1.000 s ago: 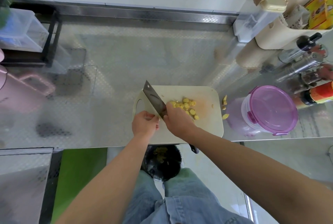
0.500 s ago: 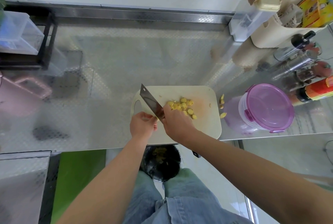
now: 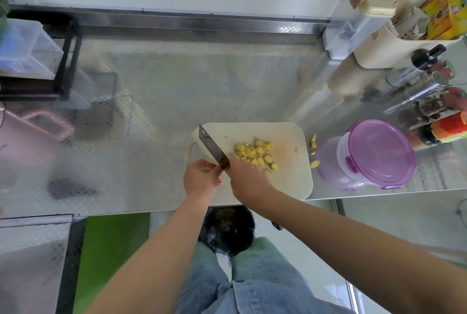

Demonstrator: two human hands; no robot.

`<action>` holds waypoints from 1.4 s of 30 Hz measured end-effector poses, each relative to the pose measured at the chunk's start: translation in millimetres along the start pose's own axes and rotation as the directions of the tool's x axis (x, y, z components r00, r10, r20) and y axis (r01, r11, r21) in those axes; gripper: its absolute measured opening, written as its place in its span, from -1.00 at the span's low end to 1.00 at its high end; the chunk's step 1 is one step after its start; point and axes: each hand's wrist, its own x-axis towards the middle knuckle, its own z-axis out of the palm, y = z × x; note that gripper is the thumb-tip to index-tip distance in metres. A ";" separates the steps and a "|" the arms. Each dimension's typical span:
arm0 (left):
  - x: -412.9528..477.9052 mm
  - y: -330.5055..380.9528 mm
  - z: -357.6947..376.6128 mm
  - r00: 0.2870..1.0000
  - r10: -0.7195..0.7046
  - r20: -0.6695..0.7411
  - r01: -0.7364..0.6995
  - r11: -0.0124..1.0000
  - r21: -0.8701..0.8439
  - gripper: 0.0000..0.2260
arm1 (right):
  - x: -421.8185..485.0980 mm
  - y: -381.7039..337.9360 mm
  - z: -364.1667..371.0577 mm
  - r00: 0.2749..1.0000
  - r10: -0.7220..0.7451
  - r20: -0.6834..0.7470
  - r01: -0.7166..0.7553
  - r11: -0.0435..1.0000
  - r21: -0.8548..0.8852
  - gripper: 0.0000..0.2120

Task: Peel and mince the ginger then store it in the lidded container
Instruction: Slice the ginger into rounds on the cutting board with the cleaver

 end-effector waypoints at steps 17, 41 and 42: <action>2.1 -4.4 0.4 1.000 -0.006 0.013 0.007 0.998 -0.065 -0.81 | 0.7 -0.1 6.2 1.000 0.023 -0.002 -0.023 1.000 0.004 -0.82; 7.1 -9.1 -1.6 0.998 0.049 0.051 -0.048 0.999 -0.020 -0.87 | 6.8 3.2 22.0 0.999 0.018 -0.033 -0.016 0.998 0.063 -0.84; 7.6 -9.9 -2.5 0.997 0.053 0.062 -0.051 0.998 -0.030 -0.87 | 6.5 2.9 21.1 0.999 0.015 -0.034 -0.013 0.998 0.055 -0.86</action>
